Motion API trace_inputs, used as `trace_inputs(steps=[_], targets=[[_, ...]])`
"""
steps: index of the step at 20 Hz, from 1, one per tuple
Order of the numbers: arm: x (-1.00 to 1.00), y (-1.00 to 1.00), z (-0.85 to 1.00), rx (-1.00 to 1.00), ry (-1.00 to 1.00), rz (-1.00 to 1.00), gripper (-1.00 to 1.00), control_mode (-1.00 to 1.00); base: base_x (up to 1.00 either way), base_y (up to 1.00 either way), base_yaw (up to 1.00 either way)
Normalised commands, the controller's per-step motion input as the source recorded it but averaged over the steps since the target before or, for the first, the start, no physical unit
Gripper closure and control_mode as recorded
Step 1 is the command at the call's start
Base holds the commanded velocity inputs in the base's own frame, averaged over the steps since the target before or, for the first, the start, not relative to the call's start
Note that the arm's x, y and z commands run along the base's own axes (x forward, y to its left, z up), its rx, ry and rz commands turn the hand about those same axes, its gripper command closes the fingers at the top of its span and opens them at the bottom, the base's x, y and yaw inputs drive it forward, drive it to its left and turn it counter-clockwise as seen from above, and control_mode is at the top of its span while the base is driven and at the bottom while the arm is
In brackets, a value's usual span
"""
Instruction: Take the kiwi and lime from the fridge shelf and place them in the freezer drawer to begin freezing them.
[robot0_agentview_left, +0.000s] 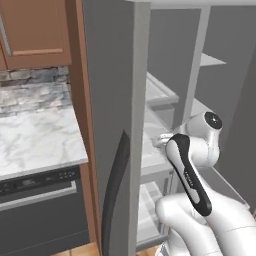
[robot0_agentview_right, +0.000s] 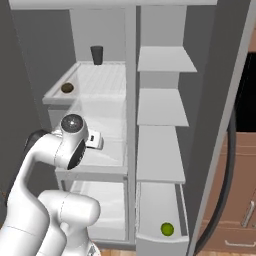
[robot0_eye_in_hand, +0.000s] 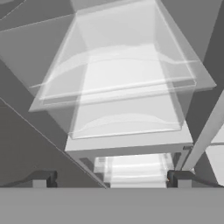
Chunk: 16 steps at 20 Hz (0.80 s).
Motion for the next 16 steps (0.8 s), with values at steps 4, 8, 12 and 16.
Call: trace_inputs(steps=[4,8,12,16], targets=[[0.0,0.0,0.0,0.0,0.0,0.0,-1.0,1.0,0.56,0.17,0.01],[0.0,0.0,0.0,0.0,0.0,0.0,-1.0,1.0,0.01,0.47,0.02],[0.01,0.43,0.77,0.0,-0.02,-0.01,-1.0,-1.0,0.0,0.0,0.0],[0.37,0.47,0.99,-0.01,-0.03,-0.11,-1.0,-1.0,0.0,0.0,0.0]])
